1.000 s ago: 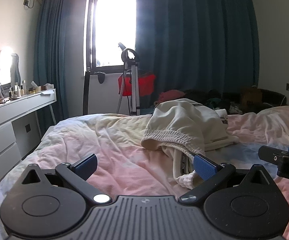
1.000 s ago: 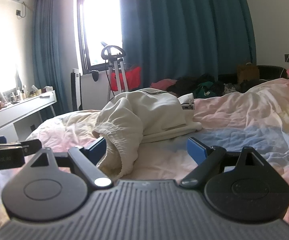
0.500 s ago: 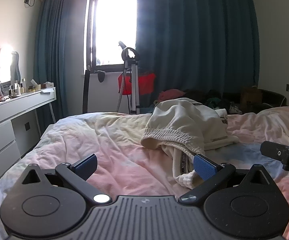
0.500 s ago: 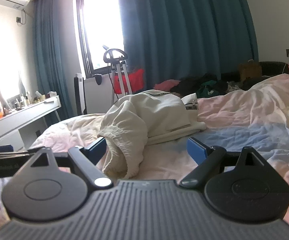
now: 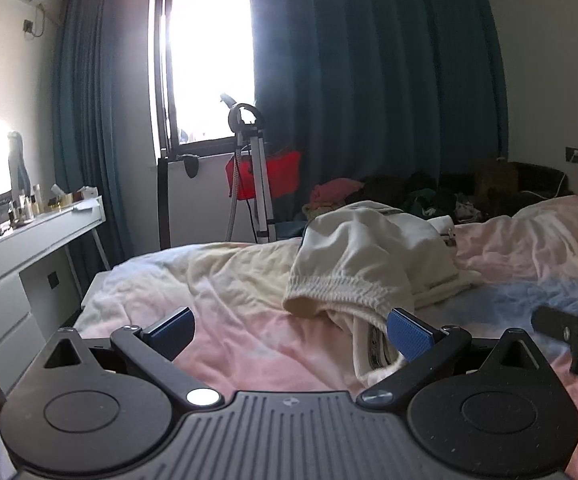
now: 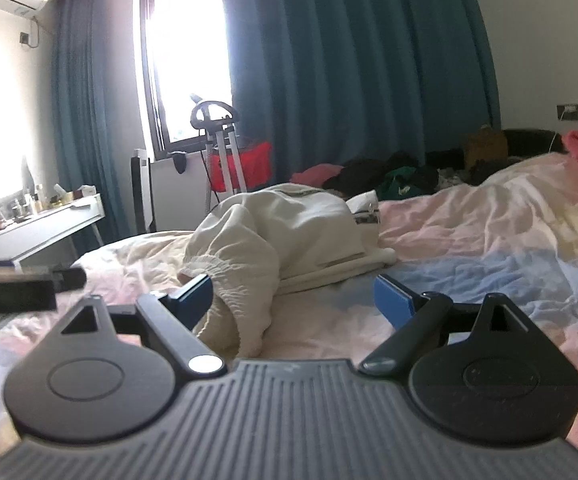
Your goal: Fold clothes
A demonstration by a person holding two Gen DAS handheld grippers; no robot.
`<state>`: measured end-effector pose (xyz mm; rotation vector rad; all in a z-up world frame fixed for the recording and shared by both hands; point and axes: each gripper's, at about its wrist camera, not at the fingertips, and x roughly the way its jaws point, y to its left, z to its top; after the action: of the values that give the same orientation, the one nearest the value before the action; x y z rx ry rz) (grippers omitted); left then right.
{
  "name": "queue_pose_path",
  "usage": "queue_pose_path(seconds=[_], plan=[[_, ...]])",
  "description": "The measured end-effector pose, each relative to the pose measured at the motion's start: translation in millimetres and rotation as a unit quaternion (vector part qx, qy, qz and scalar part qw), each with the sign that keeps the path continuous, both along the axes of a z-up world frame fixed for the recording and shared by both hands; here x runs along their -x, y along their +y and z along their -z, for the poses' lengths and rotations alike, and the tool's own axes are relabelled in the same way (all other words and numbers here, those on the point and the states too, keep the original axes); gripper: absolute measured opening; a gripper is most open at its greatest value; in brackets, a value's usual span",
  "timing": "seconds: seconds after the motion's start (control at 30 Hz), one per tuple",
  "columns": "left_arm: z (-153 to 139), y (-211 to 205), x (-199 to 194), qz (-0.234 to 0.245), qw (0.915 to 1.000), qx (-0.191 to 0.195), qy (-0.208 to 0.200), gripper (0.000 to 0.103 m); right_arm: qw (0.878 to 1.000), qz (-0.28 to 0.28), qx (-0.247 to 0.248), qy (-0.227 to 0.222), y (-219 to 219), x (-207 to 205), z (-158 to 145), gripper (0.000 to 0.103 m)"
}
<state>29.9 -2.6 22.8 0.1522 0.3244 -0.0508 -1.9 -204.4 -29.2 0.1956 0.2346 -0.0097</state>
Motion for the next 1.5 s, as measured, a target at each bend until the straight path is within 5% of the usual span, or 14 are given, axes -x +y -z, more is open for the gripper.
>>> queue_pose_path(seconds=[0.13,0.3,0.43,0.73,1.03,1.17,1.33,1.5], plan=[[1,7,-14,0.013,0.9995,-0.030,0.003,0.103,1.000,-0.001,-0.022,0.009,-3,-10,8,0.088],[17,27,-26,0.004,0.9997,-0.017,0.015,0.103,0.999,0.002,-0.039,0.031,-3,-28,21,0.071],[23,38,-35,-0.007,0.9994,0.013,0.032,0.103,0.995,0.010,-0.076,0.064,-6,-50,38,0.046],[28,51,-43,-0.041,0.9973,0.039,0.048,0.103,0.949,-0.038,-0.275,0.147,-5,-119,94,0.040],[40,47,-65,-0.050,0.9960,0.042,0.060,0.103,0.949,-0.069,-0.247,0.182,22,-139,107,0.036],[54,45,-79,-0.054,0.9931,0.052,0.090,0.103,0.953,-0.065,-0.240,0.174,20,-141,106,0.016],[67,54,-86,-0.041,0.9854,0.111,0.122,0.103,0.975,-0.072,-0.173,0.121,26,-121,63,0.012],[67,48,-79,-0.018,0.9893,0.105,0.099,0.103,0.986,-0.065,-0.137,0.066,5,-86,9,0.011]])
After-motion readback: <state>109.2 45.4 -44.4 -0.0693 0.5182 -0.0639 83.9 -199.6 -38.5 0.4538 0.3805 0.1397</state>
